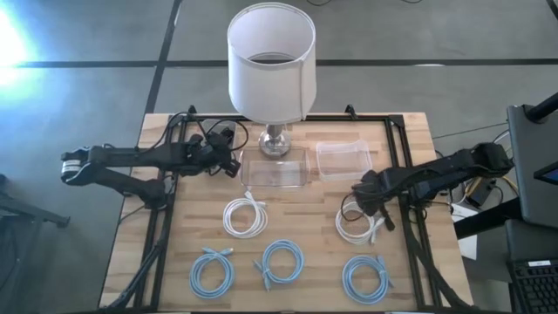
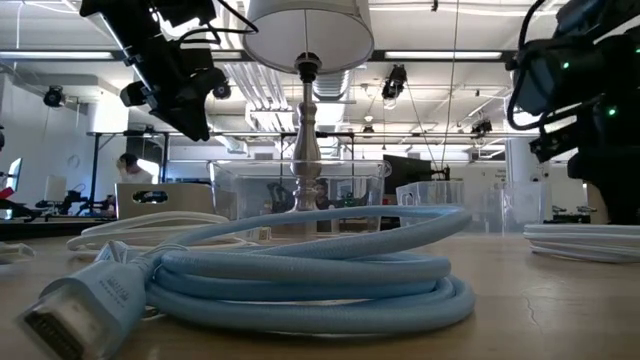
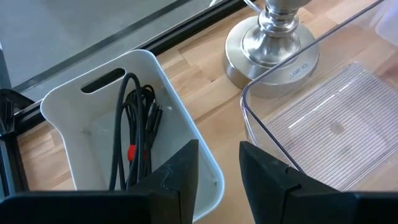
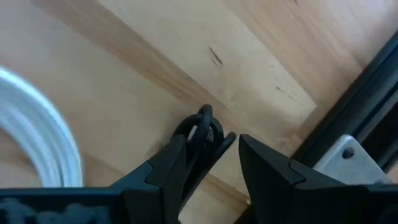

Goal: Pick & Place USB Port
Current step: Put the black charger cable into the left bin

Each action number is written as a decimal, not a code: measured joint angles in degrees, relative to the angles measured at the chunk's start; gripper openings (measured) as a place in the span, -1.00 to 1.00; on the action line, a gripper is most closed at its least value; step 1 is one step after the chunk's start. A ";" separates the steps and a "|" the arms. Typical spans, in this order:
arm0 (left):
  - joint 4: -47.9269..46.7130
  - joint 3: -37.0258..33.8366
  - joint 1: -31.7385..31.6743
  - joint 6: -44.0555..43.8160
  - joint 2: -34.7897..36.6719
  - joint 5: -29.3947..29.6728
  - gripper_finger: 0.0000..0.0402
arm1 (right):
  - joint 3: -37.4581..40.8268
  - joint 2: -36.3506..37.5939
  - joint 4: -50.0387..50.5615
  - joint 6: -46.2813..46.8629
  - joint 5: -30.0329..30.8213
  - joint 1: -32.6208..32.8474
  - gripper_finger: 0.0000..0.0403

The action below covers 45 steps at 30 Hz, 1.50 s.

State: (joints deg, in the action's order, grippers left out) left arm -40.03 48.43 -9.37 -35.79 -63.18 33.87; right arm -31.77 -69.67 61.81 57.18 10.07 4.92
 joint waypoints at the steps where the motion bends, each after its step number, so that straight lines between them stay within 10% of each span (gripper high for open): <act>1: 0.00 0.00 0.00 0.00 0.00 0.00 -0.41 | 0.18 -0.33 -0.31 -0.17 -0.03 -0.40 -0.27; 35: 15.54 -2.71 6.75 9.60 0.81 -2.97 -0.59 | -11.96 -2.49 -6.94 -8.11 -0.28 1.00 -0.88; 45: 25.69 -2.80 19.47 12.94 0.76 -6.32 -0.68 | -16.45 -2.49 -33.49 -24.96 2.51 6.96 -0.88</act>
State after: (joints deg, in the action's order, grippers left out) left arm -14.34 45.63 10.10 -22.85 -62.41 27.55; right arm -48.23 -72.16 28.33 32.23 12.58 11.88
